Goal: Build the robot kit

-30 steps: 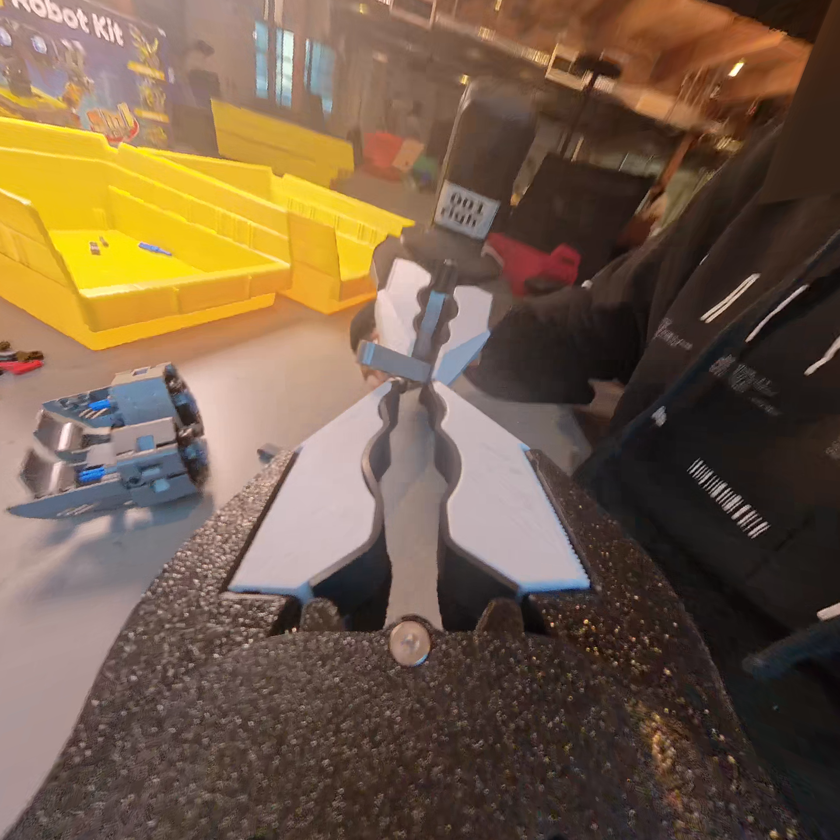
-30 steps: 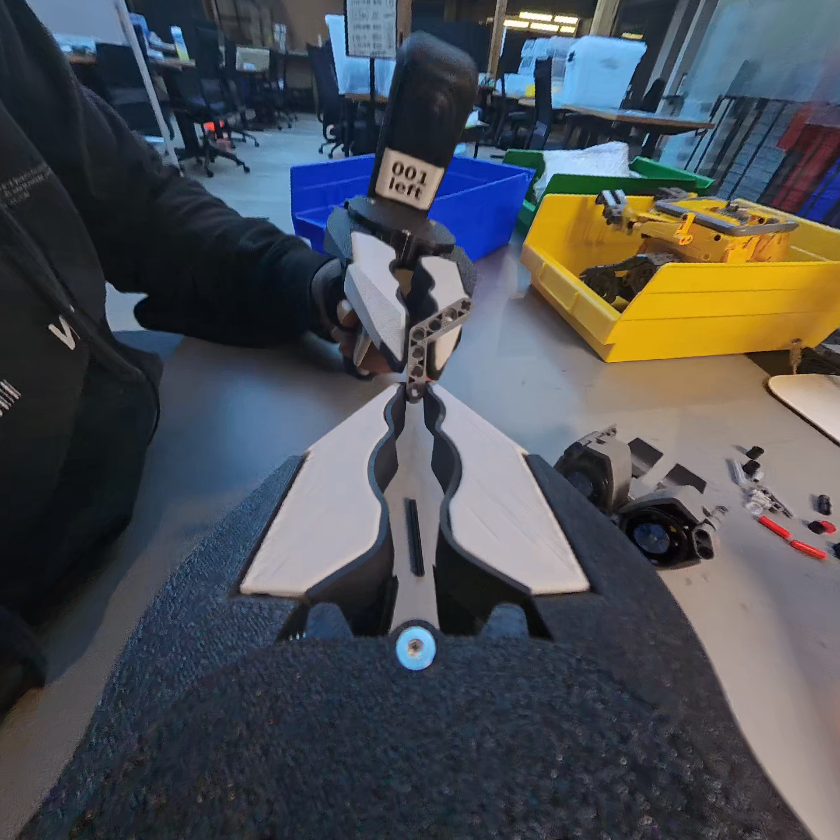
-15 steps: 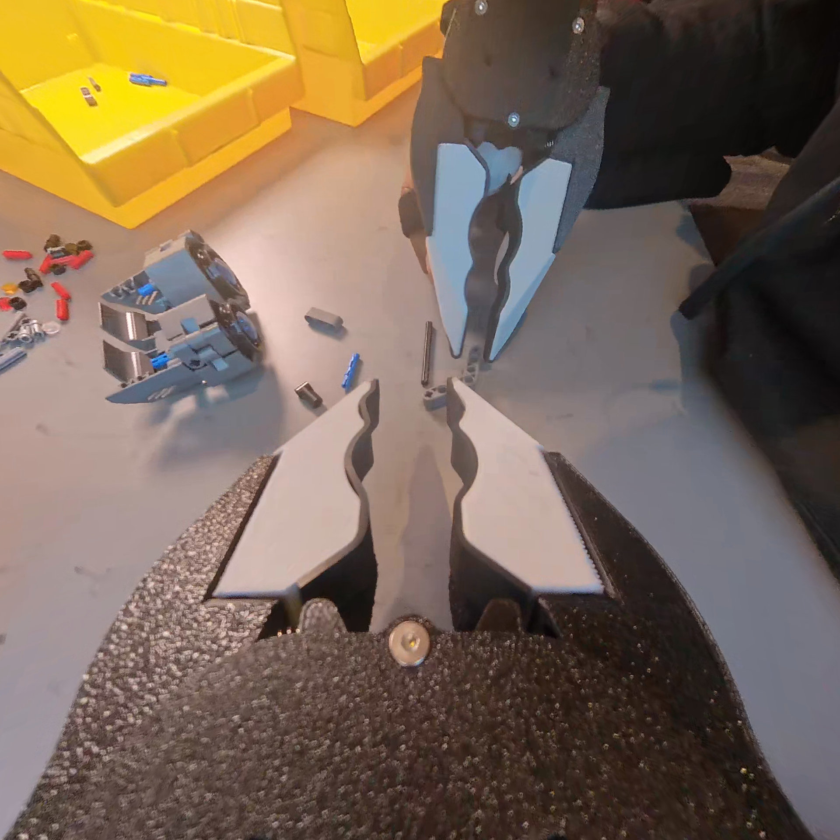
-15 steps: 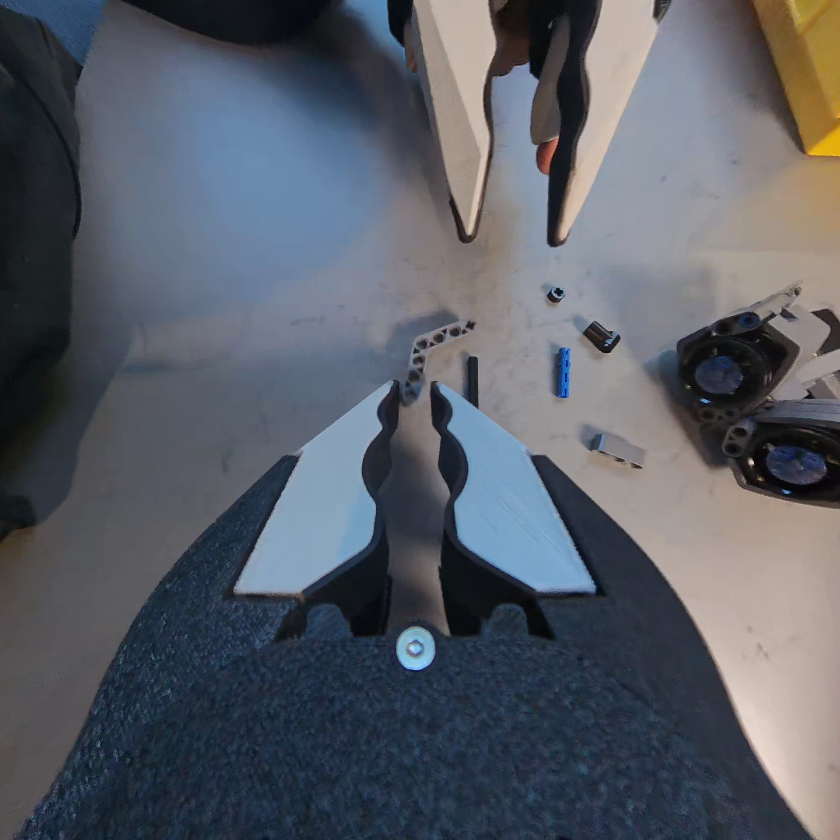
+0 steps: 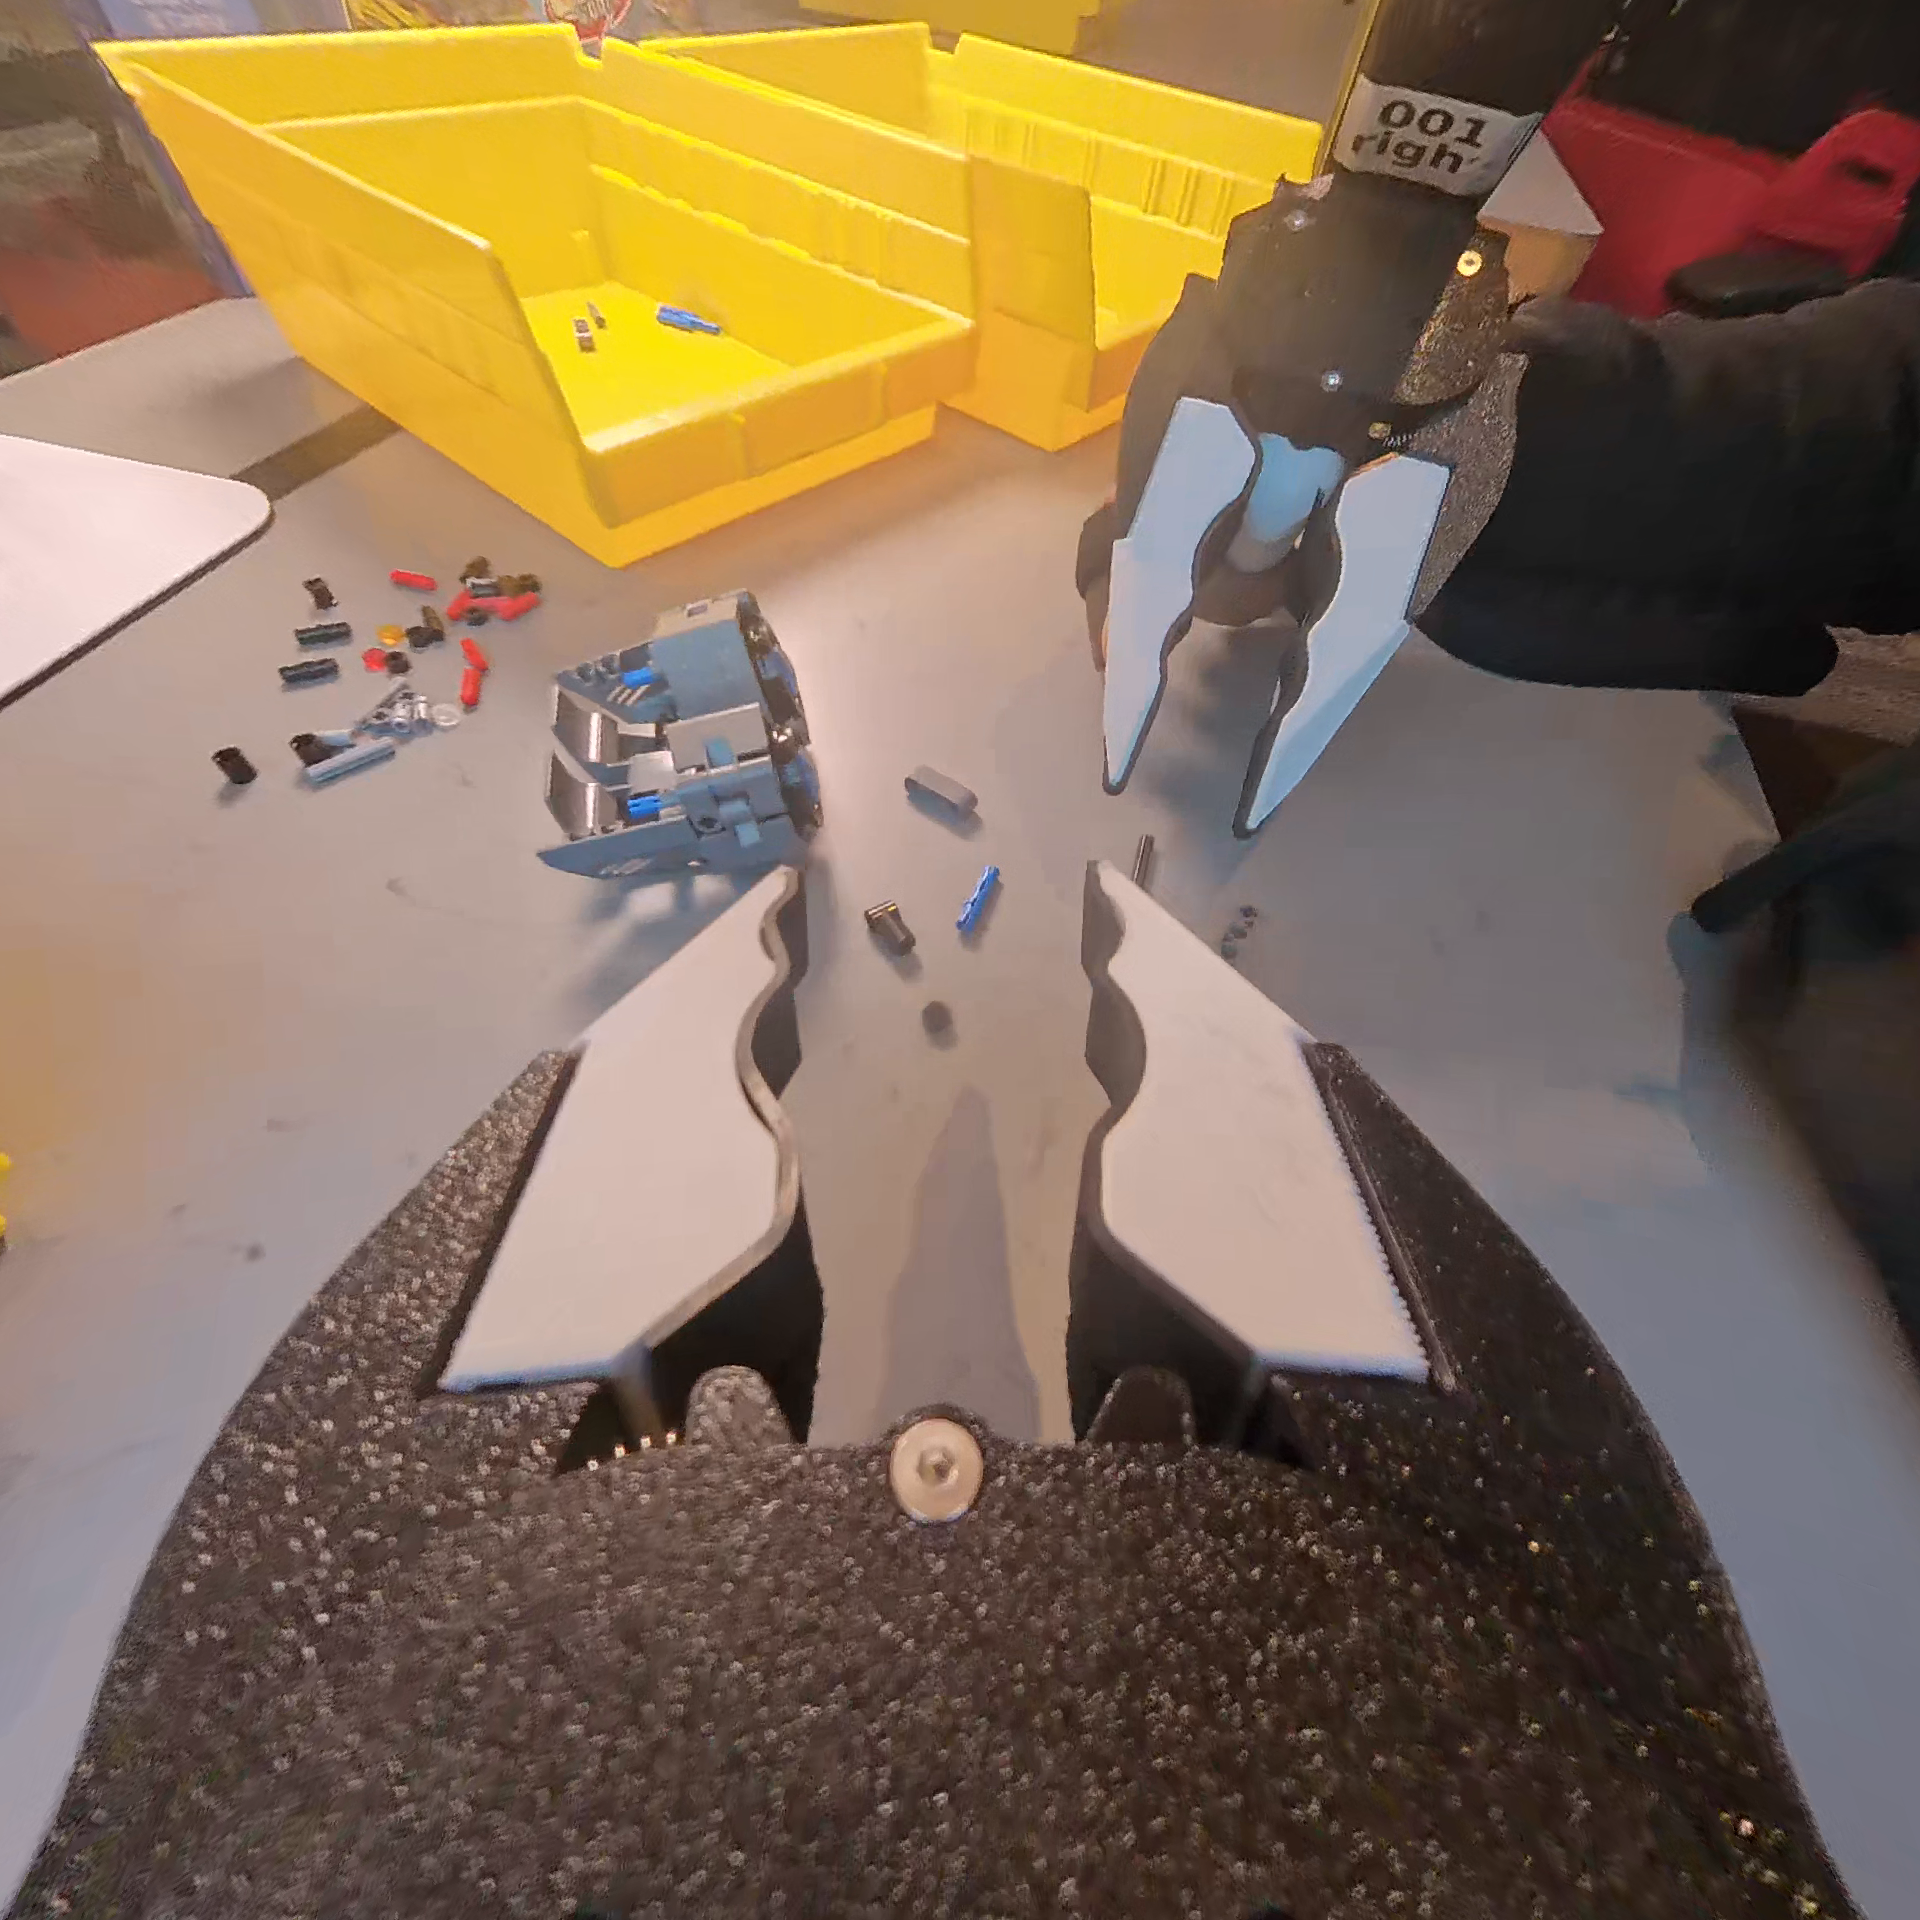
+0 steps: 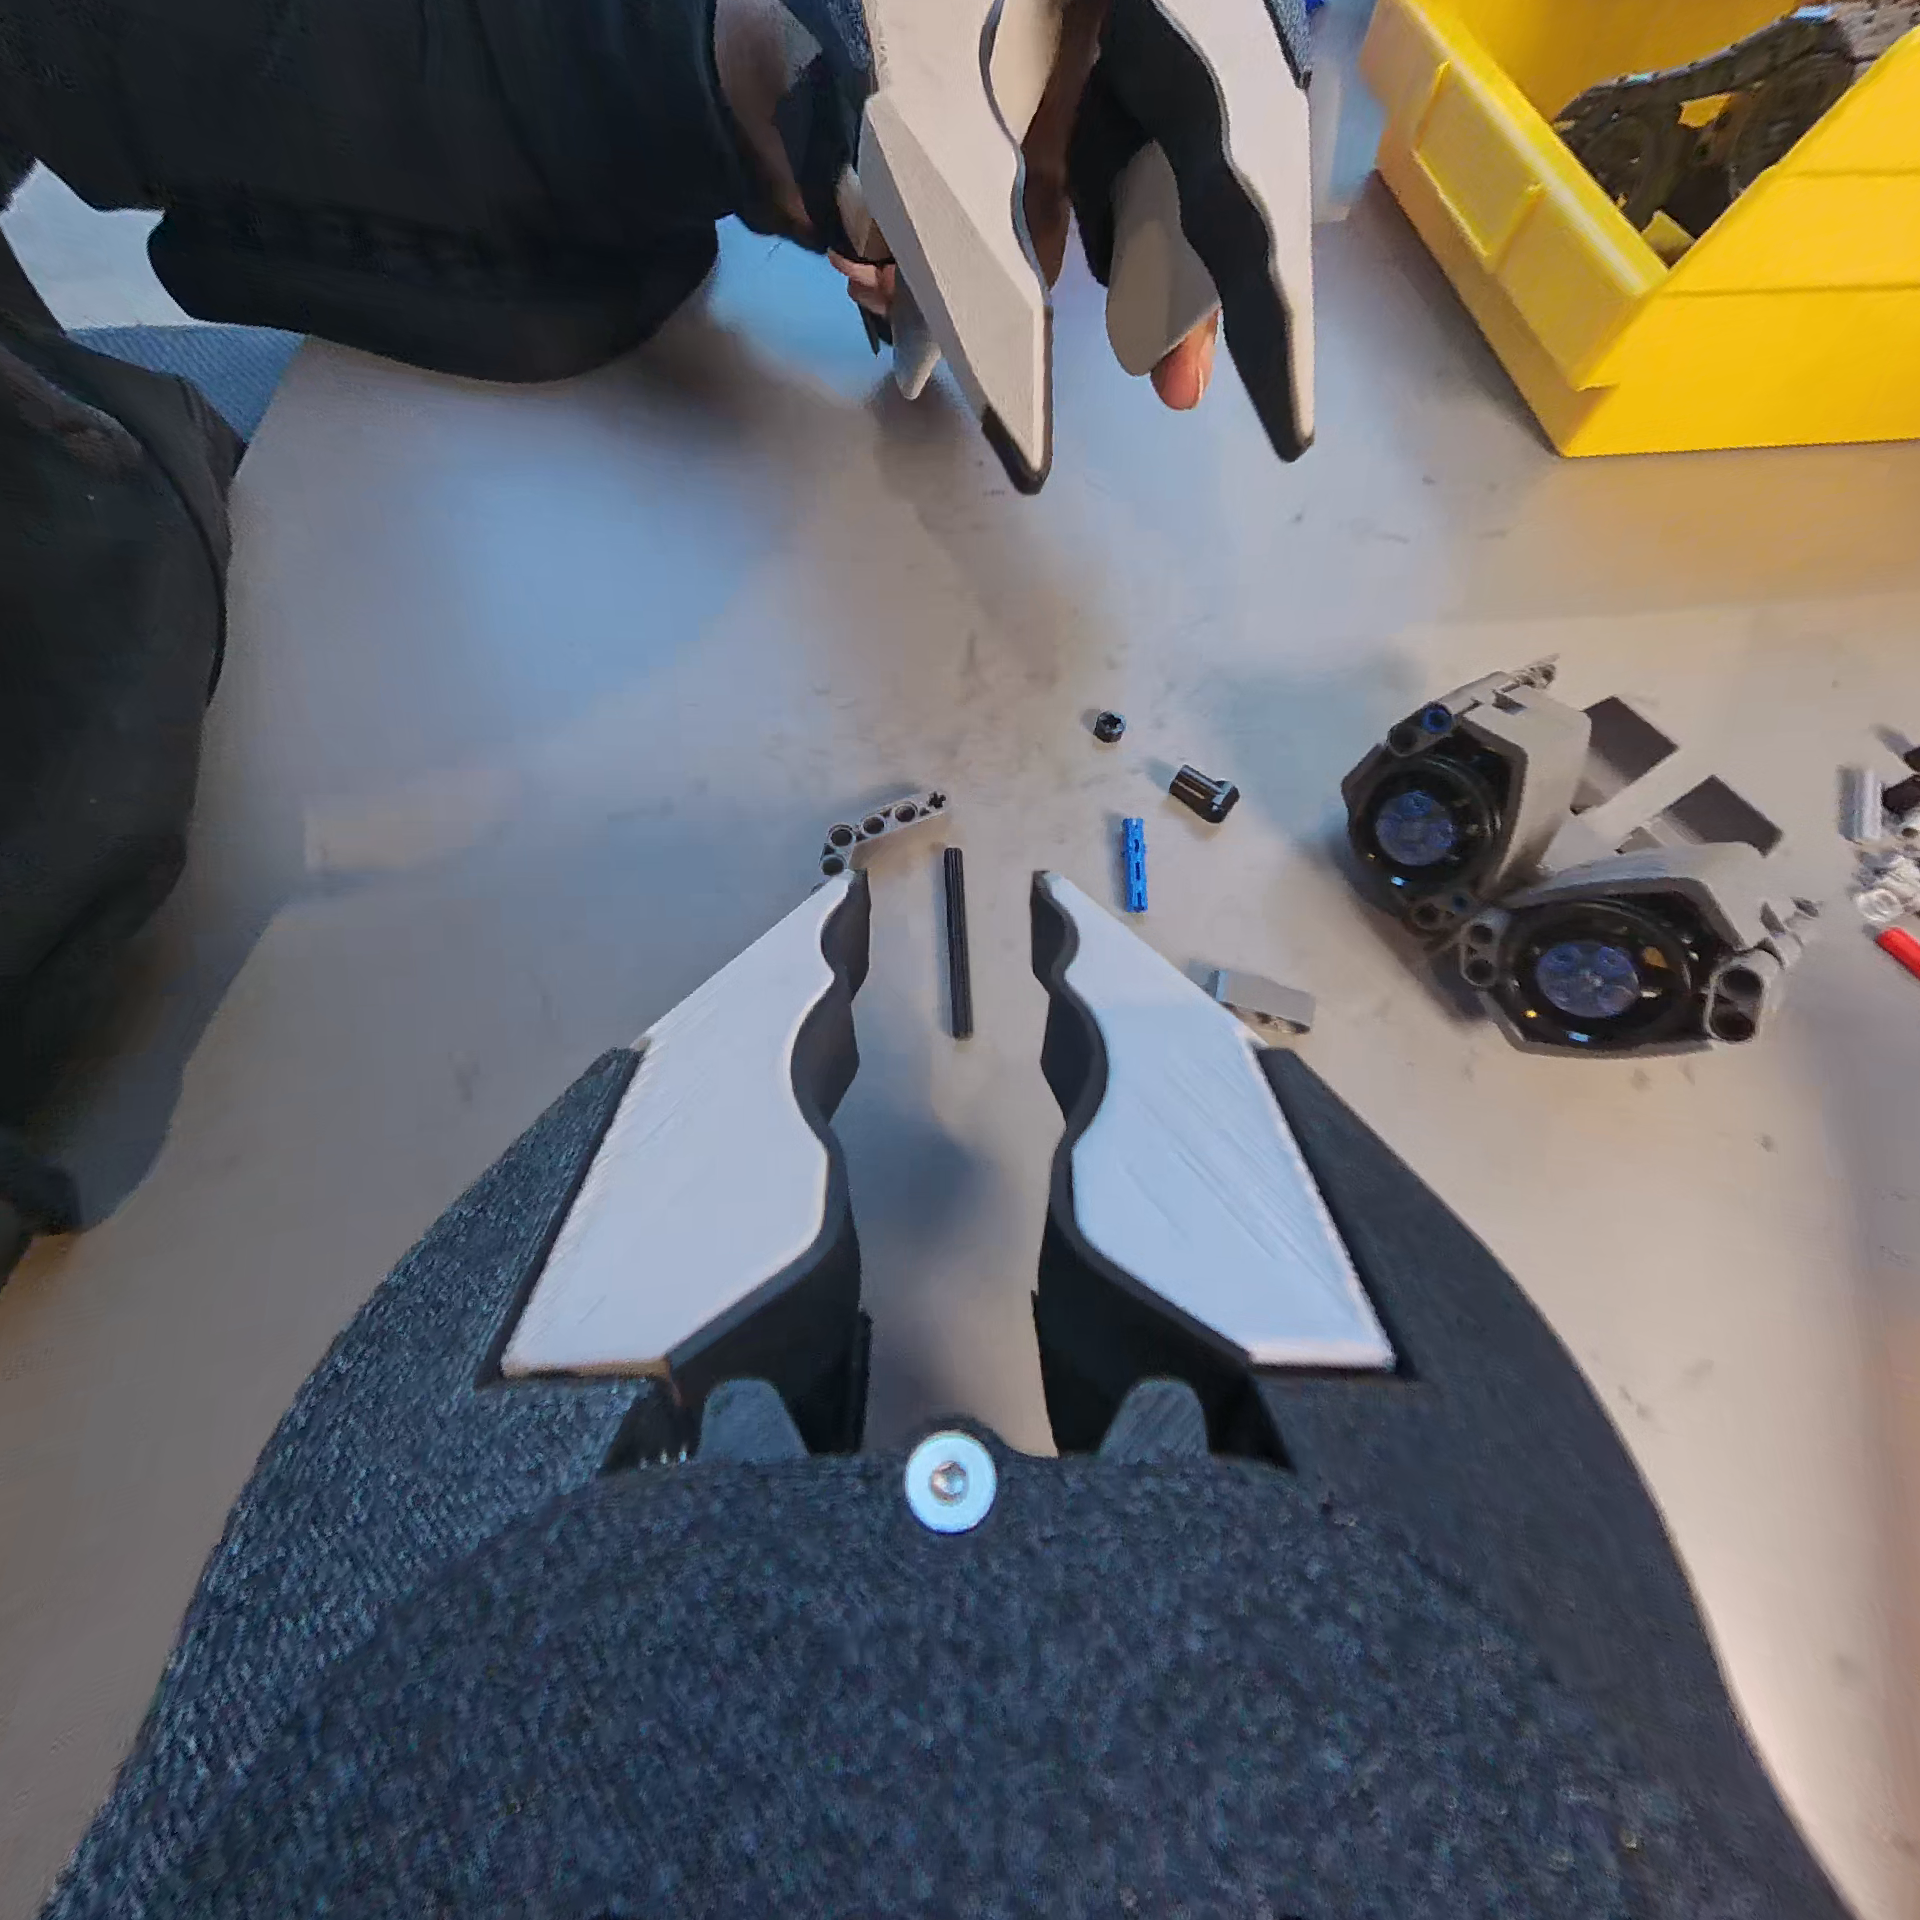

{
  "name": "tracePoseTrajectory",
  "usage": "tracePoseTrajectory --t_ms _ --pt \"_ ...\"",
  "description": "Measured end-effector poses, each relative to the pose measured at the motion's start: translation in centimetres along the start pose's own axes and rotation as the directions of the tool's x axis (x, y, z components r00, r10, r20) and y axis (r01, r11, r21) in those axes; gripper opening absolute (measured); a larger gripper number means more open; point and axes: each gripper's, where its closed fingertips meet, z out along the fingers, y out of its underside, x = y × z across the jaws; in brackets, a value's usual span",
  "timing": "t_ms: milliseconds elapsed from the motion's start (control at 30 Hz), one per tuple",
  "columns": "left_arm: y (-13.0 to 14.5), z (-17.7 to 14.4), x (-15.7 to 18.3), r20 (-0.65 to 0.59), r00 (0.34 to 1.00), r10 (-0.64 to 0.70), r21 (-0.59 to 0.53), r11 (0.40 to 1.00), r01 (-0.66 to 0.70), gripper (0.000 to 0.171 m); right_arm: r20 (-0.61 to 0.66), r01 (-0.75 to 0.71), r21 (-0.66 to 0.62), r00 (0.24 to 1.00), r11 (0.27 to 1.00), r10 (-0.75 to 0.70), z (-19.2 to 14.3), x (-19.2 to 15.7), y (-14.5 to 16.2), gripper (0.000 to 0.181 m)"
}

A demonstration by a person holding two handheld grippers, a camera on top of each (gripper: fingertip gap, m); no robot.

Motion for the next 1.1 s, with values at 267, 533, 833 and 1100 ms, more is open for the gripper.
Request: tracePoseTrajectory --t_ms 267,533,833,1100 --pt "1.8 0.8 0.5 -0.008 0.998 0.063 -0.108 0.992 -0.064 0.046 0.08 0.053 -0.089 0.996 0.995 -0.046 1.3 -2.5 0.7 0.036" --pt "2.8 1.2 2.2 -0.09 0.99 0.104 -0.159 0.98 -0.117 0.037 0.048 0.08 -0.219 0.996 0.973 -0.071 2.3 -2.7 2.0 0.009" --pt "2.2 1.1 3.6 -0.178 0.984 0.029 -0.126 0.991 -0.052 0.034 -0.042 -0.107 -0.063 0.994 0.992 0.104 1.6 -0.6 -0.3 0.006" --pt "-0.8 1.2 3.4 -0.2 0.964 -0.172 0.03 0.983 0.182 0.019 -0.051 -0.242 0.182 0.966 0.953 0.255 0.4 0.7 -4.0 0.007"
